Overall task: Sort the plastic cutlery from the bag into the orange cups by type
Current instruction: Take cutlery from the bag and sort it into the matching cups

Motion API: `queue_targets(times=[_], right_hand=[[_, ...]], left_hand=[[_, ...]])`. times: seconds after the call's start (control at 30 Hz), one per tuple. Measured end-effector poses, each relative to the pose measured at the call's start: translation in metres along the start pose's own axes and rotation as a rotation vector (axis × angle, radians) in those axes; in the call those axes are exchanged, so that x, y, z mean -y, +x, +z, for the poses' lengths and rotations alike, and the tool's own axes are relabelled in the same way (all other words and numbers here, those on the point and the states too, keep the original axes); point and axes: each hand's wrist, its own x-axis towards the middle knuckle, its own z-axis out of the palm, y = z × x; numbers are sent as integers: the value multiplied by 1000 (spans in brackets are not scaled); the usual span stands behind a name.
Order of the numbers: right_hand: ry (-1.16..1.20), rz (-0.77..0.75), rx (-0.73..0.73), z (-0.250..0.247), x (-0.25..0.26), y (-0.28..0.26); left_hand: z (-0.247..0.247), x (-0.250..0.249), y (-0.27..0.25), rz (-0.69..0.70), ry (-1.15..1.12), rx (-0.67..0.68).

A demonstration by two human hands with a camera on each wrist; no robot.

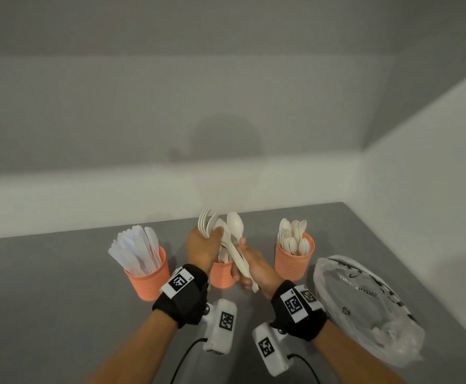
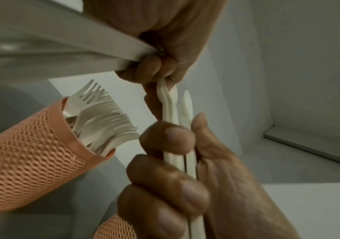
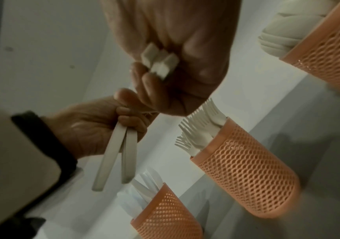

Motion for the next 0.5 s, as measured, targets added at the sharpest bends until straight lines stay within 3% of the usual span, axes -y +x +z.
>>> queue_targets(times=[0.13, 0.33, 0.4, 0.5], right_hand=[[-168, -12, 25, -1, -2, 0], [-213, 47, 85, -7, -4, 2], [-177, 65, 54, -11, -8, 6], [-131, 38, -37, -14, -4, 10]], left_hand=[[-1, 8, 3, 0, 6, -2], [1, -3, -5, -35, -112, 66], [3, -6, -6, -1, -65, 120], [8, -4, -1, 57, 43, 97]])
